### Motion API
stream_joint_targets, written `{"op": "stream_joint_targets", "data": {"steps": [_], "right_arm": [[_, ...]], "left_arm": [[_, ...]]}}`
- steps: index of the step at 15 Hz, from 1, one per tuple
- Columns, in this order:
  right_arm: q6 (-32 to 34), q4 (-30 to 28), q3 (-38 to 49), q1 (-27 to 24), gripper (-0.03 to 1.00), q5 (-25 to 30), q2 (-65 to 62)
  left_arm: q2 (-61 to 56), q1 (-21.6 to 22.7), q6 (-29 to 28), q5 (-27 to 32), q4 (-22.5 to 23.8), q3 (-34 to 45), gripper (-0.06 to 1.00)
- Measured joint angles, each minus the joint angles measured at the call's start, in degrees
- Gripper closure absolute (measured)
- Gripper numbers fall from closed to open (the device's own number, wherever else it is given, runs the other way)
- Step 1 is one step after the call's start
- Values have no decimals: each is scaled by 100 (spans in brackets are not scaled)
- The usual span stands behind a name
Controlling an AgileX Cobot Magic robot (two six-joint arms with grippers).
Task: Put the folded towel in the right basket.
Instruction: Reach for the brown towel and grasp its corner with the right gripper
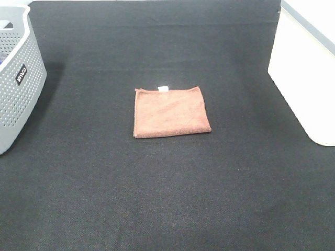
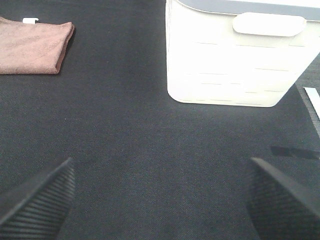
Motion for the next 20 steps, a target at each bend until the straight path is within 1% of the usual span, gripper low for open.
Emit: {"op": "stream_joint_targets", "data": {"steps": [7, 9, 11, 12, 13, 15, 17, 20], "right_arm": [[0, 0, 0, 0, 11, 0, 0], [0, 0, -97, 0, 11, -126, 246], [0, 6, -258, 0, 11, -561, 768], [6, 92, -430, 0, 11, -917, 1295], [6, 92, -430, 0, 11, -917, 1295], [17, 350, -739, 0, 11, -1312, 2126], [17, 476, -1077, 0, 11, -1541, 2962], [0, 516, -1696, 0, 11, -1684, 4274]], "left_arm": [[0, 0, 0, 0, 0, 0, 7], [0, 0, 0, 0, 0, 0, 7], [0, 0, 0, 0, 0, 0, 7], [0, 0, 0, 0, 0, 0, 7], [0, 0, 0, 0, 0, 0, 7], [0, 0, 0, 0, 0, 0, 7], [0, 0, 0, 0, 0, 0, 7], [0, 0, 0, 0, 0, 0, 7]]}}
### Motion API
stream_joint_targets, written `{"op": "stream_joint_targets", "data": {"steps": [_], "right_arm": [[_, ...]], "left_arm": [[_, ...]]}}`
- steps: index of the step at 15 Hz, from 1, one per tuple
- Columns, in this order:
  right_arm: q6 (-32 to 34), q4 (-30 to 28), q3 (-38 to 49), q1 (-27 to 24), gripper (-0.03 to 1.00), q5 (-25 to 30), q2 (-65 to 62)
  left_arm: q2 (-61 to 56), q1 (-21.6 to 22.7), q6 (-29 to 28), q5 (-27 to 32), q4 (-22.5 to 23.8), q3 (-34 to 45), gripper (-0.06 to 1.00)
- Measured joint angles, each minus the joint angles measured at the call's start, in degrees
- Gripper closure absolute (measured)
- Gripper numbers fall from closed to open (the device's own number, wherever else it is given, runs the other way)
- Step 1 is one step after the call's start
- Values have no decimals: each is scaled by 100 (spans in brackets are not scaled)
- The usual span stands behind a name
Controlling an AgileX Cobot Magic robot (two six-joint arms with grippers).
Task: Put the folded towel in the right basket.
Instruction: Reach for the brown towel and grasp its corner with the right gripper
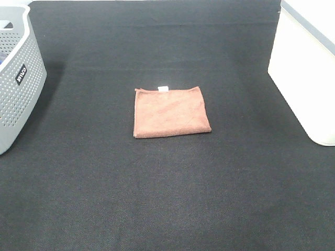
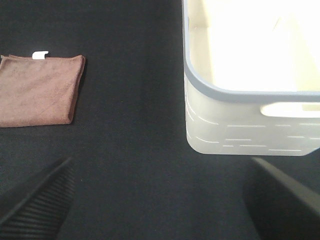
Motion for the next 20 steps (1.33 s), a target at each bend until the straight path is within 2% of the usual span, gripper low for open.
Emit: {"op": "stream_joint_targets", "data": {"steps": [3, 5, 6, 8, 13, 20], "right_arm": [[-286, 464, -1014, 0, 11, -6, 1599], [-670, 1152, -1856, 0, 11, 178, 2727], [-670, 1152, -1856, 0, 11, 178, 2727], [-911, 1696, -2469, 40, 11, 321, 3495], [-1049, 1828, -3627, 1163, 11, 390, 5277], [-1049, 2280, -4458, 1203, 12, 516, 7363]], "left_arm": [[0, 0, 0, 0, 0, 0, 7], [0, 0, 0, 0, 0, 0, 7], [0, 0, 0, 0, 0, 0, 7], [0, 0, 0, 0, 0, 0, 7], [0, 0, 0, 0, 0, 0, 7], [0, 0, 0, 0, -6, 0, 7]]}}
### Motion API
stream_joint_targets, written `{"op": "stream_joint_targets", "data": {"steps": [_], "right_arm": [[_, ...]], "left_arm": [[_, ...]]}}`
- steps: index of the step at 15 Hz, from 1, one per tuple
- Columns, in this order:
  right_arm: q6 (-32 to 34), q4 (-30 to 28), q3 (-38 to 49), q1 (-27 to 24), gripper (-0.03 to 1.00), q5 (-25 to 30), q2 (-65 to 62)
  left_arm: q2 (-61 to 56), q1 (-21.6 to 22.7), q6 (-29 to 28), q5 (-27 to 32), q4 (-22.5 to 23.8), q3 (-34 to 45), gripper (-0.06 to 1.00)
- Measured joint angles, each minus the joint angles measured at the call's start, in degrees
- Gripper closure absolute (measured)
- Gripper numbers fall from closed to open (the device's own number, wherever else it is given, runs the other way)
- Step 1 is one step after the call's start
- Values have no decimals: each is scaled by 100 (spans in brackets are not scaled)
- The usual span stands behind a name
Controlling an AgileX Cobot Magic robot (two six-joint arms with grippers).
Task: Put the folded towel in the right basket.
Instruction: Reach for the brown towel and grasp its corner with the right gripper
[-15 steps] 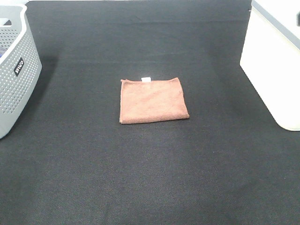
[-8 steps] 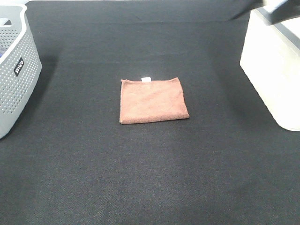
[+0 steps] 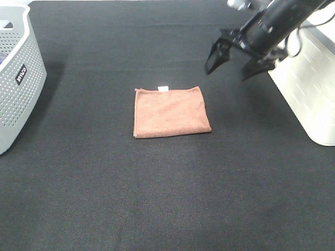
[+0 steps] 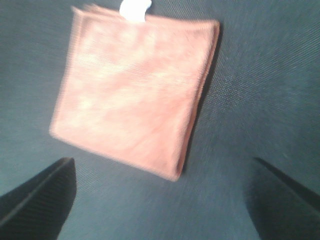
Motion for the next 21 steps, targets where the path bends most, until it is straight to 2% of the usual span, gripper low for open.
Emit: {"op": "stream_joint_targets", "data": {"steps": [3, 9, 12, 15, 19, 20, 21], "right_arm": [[0, 57, -338, 0, 13, 115, 550], [0, 424, -1604, 0, 13, 705, 2091], [-80, 670, -1856, 0, 16, 779, 2389], [-372, 1123, -1874, 0, 26, 785, 2521], [-447, 1301, -1891, -6, 33, 785, 2595], [-458, 1358, -1891, -6, 41, 785, 2618], [-476, 1461, -1891, -6, 53, 785, 2664]], "left_arm": [[0, 0, 0, 0, 0, 0, 7], [0, 0, 0, 0, 0, 0, 7], [0, 0, 0, 0, 0, 0, 7], [0, 0, 0, 0, 0, 0, 7], [0, 0, 0, 0, 0, 0, 7], [0, 0, 0, 0, 0, 0, 7], [0, 0, 0, 0, 0, 0, 7]]}}
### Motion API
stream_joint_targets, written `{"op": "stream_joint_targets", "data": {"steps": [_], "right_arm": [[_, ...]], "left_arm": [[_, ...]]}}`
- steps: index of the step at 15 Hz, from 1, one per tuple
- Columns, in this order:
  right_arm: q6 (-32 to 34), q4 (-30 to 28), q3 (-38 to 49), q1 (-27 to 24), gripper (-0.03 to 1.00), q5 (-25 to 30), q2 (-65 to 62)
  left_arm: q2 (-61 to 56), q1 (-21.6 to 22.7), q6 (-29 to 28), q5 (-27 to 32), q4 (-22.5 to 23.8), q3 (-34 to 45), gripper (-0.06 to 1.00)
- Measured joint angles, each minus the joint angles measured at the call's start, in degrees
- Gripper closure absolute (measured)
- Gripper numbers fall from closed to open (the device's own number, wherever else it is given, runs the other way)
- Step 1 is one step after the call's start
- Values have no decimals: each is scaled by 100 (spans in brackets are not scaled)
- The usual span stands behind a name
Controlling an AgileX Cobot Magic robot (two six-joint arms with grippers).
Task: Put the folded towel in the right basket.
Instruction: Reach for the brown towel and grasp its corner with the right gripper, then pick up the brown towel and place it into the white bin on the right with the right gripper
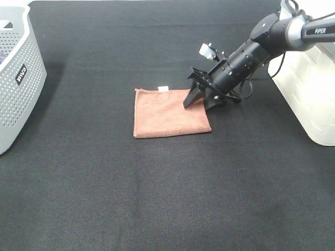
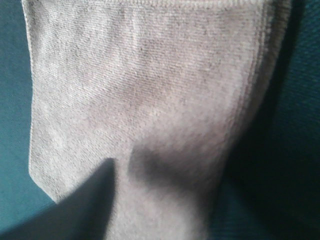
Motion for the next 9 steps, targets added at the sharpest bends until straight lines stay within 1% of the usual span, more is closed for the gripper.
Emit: {"op": "stream_joint_targets", "data": {"steps": [1, 2, 3, 4, 7, 9], "right_arm": [[-6, 46, 0, 0, 66, 0, 6], [-6, 97, 0, 0, 82, 0, 6], [-6, 115, 0, 0, 92, 0, 6], [-6, 126, 0, 0, 96, 17, 6], [-6, 138, -46, 0, 96, 304, 6], [-6, 120, -292, 0, 96, 533, -17]], "left_arm": [[0, 0, 0, 0, 0, 0, 7], [0, 0, 0, 0, 0, 0, 7], [0, 0, 0, 0, 0, 0, 7], [0, 0, 0, 0, 0, 0, 7], [0, 0, 0, 0, 0, 0, 7], [0, 0, 0, 0, 0, 0, 7]]}}
